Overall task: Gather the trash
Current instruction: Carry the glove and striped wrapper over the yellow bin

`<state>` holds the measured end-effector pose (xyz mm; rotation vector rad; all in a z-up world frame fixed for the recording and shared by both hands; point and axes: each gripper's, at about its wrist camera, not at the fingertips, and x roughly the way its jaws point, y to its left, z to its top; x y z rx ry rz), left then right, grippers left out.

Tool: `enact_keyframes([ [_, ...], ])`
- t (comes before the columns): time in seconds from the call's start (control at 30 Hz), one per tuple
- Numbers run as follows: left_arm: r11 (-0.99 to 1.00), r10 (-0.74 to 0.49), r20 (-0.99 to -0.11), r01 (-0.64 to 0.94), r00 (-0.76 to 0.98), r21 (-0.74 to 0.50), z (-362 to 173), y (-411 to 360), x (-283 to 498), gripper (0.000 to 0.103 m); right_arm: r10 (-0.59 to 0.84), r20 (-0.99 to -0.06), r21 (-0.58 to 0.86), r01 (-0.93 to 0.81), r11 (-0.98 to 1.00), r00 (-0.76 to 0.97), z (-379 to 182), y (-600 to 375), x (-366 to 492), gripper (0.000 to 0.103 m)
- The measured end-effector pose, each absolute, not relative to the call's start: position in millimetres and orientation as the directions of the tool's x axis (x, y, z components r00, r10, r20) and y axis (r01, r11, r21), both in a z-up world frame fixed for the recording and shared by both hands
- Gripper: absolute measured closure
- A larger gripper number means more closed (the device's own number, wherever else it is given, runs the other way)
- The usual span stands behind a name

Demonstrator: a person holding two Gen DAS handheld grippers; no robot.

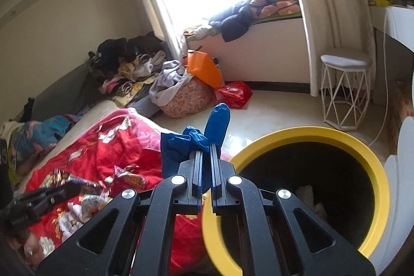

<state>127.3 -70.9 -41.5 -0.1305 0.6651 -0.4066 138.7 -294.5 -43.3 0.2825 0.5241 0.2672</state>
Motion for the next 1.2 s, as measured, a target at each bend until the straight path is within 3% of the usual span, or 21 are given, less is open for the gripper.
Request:
enact_keyframes([
  [0.77,0.871,-0.472,-0.6,0.446,0.647,-0.205,-53.3,-142.6,127.9,0.092,0.189,-0.464,0.431,0.034,0.902,0.865,-52.6,-377.2,132.3,0.098],
  [1.2,0.855,-0.494,-0.616,0.473,0.614,-0.214,-63.9,-173.6,142.8,0.092,0.067,-0.536,0.335,0.139,0.932,0.842,-55.2,-393.1,129.4,0.098],
])
